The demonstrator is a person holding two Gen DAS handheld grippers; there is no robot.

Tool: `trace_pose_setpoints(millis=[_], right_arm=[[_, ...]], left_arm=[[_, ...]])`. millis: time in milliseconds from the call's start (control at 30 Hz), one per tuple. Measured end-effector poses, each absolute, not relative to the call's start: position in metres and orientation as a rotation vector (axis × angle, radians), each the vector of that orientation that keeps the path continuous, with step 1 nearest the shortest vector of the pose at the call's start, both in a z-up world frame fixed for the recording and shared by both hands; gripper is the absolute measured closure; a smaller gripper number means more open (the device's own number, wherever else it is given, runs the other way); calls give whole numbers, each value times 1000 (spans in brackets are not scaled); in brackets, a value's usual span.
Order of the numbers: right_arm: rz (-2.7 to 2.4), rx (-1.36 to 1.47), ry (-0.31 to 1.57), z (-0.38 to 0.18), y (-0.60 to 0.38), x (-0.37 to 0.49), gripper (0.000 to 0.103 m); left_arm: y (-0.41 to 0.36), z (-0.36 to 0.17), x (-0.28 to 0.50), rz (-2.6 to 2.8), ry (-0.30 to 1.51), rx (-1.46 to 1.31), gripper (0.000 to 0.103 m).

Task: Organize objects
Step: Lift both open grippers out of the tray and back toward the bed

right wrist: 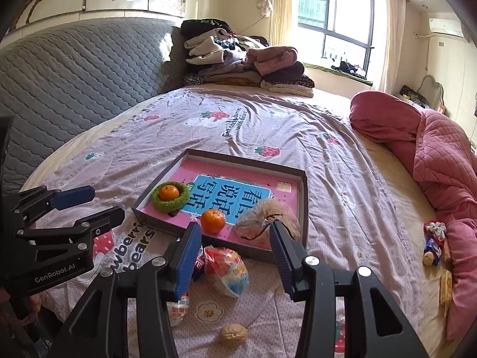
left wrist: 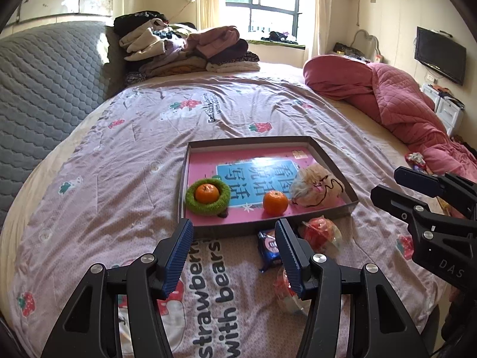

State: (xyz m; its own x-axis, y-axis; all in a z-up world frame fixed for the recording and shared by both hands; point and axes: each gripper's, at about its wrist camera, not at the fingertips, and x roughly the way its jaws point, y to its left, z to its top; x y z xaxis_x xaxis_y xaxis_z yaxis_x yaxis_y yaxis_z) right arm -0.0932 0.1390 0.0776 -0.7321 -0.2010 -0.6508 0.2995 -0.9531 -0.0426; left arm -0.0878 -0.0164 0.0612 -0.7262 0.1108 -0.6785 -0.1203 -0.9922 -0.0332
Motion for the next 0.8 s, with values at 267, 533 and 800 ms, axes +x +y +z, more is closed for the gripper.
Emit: trace_pose_setpoints(millis=[267,533,800], right_arm=[[-2680,1021,196,66,145,-80,55],[-2670,1050,198,56,145,-68,55],[-2668,1068,190,47,150,-59,55]], left_arm=[[-8,46,-76,2776,40,-1145,44],[-2,40,-66,2761,61,-1163,44],[2,35,-59,2753,68,-1174,44]])
